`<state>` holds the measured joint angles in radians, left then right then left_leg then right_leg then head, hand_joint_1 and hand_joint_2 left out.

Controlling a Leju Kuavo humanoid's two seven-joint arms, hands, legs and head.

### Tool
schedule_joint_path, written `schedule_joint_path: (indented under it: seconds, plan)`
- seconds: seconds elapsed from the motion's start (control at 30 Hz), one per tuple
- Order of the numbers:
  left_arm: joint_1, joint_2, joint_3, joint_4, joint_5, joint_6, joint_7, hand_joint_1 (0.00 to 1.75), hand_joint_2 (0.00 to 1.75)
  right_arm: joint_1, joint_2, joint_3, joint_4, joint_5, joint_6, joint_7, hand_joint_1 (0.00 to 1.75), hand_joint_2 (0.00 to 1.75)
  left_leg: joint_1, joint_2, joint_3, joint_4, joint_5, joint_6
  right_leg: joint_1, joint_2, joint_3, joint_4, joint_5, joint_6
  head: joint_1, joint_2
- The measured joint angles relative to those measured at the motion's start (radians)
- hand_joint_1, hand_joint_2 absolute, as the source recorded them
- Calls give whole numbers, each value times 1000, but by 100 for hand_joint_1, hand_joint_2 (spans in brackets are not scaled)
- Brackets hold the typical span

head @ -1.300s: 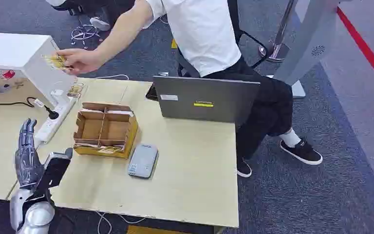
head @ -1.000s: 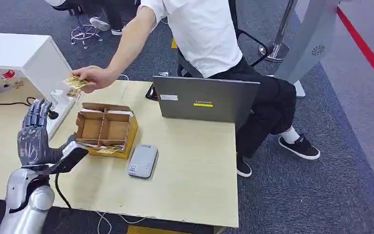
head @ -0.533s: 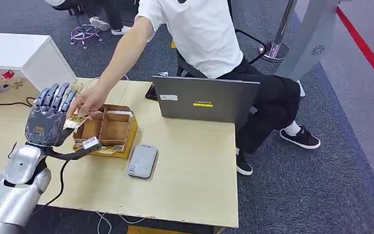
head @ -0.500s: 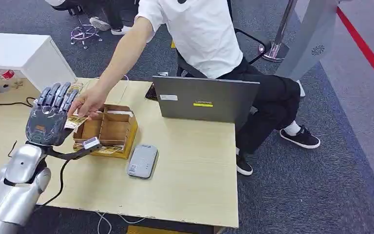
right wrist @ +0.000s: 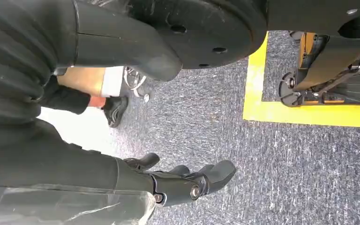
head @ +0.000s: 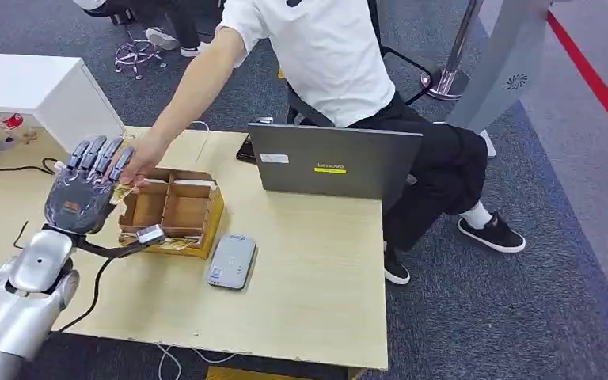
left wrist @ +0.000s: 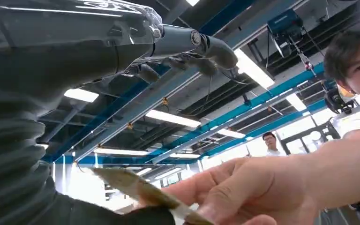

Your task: Pass the card to the sensor for recognition and then transmit it.

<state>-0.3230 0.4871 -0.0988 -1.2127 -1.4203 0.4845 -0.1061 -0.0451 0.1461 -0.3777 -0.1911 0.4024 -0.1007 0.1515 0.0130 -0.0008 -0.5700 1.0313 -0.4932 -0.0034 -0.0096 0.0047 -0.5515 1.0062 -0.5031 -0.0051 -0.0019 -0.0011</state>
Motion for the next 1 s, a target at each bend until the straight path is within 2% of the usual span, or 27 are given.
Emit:
schedule_joint_path:
  seconds: [0.13, 0.37, 0.5, 0.6, 0.7, 0.8, 0.87, 1.0]
  plan:
    - [0, 1, -6, 9, 7, 5, 0, 175, 175, 0, 0, 0, 1, 5, -1, 2, 0, 175, 0, 0, 0, 0, 0, 0, 0, 0, 0, 0, 0, 0, 0, 0]
    - [4, -1, -10, 14, 14, 67, 9, 175, 175, 0, 0, -1, 3, 11, -2, 3, 0, 175, 0, 0, 0, 0, 0, 0, 0, 0, 0, 0, 0, 0, 0, 0]
    - [8, -4, -10, 14, 18, 80, 13, 175, 175, 0, 0, -2, 3, 17, -3, 5, 0, 175, 0, 0, 0, 0, 0, 0, 0, 0, 0, 0, 0, 0, 0, 0]
    - [18, -26, -10, 13, 87, 117, -21, 175, 175, 0, 1, -7, 3, 17, -2, 4, 0, 175, 0, 0, 0, 0, 0, 0, 0, -1, 0, 0, 0, 0, 0, 0]
    - [52, -92, -13, -19, 136, 115, -72, 175, 175, 0, 3, -16, 3, 17, -3, 4, 0, 175, -1, 0, 0, 0, 0, 0, 0, 0, 0, 0, 0, 0, 0, 0]
    - [86, -171, -53, -58, 261, -2, -132, 175, 175, 0, 5, -25, 3, 17, -3, -2, 0, 175, -2, 0, 0, 0, 0, 0, -1, -1, 0, -1, 0, 1, 0, 0]
    - [105, -229, -110, -75, 322, -72, -153, 175, 175, 0, 6, -28, 3, 20, -2, -5, 0, 175, -2, -1, 0, 0, 0, 0, -2, -1, 0, -1, 1, 1, 0, 0]
    - [123, -310, -195, -76, 327, -92, -161, 175, 175, 0, 8, -34, 3, 28, -2, -8, 0, 175, -2, -1, 0, 1, 0, 0, -2, 0, 0, -1, 1, 1, 0, 0]
